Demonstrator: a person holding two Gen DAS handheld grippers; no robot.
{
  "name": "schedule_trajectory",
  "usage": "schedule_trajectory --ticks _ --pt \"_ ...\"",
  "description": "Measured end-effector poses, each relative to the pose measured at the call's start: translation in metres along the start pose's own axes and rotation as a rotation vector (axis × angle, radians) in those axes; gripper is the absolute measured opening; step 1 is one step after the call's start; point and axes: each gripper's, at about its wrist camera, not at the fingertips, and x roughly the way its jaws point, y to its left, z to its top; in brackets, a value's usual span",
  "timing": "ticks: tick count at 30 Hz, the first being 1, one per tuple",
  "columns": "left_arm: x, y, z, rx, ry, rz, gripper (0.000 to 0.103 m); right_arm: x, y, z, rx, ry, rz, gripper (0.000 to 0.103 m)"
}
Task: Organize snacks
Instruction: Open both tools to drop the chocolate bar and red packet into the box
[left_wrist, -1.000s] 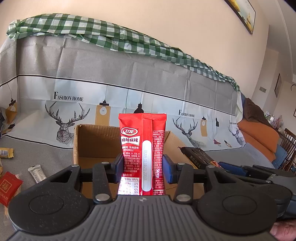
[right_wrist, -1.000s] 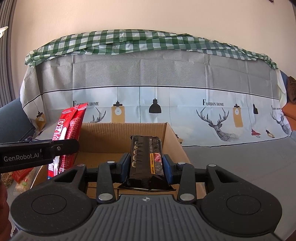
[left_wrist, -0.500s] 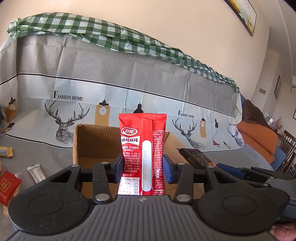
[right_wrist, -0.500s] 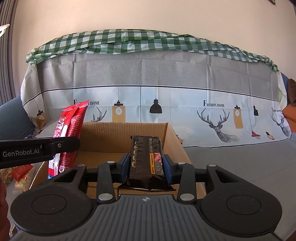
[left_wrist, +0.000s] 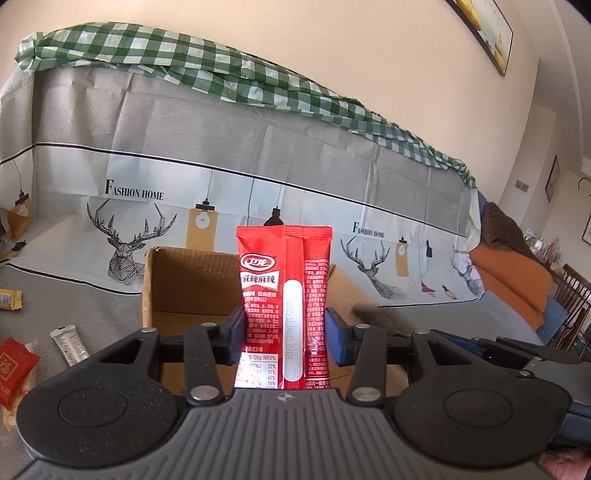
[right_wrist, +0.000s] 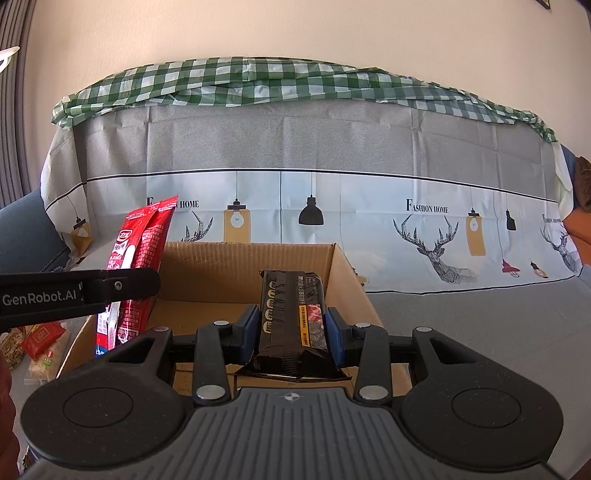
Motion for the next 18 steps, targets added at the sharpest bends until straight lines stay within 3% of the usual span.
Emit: schedule_trajectory --ticks 1,2,4,18 --pt "0.0006 0.0009 0.0004 -0.010 0.006 -0.007 0.060 -0.0001 -0.0002 0.0000 -0.001 -0.003 -0.003 0.043" --pt "0.0012 0.0013 0.0005 -0.017 0.009 -0.012 0.062 -0.0001 -0.0002 0.0004 -0.003 -0.005 -0.010 0.056" --pt "0.0012 -0.0003 0.0006 -0.009 0.009 -0.008 0.062 0.0001 -0.0006 0.0003 -0.001 -0.008 -0.028 0.071" --pt "-0.0052 -0.0039 -0.0003 0.008 -0.077 0.002 0.075 0.0014 0.0032 -0.0018 -0.036 -0.014 -0.070 0.072"
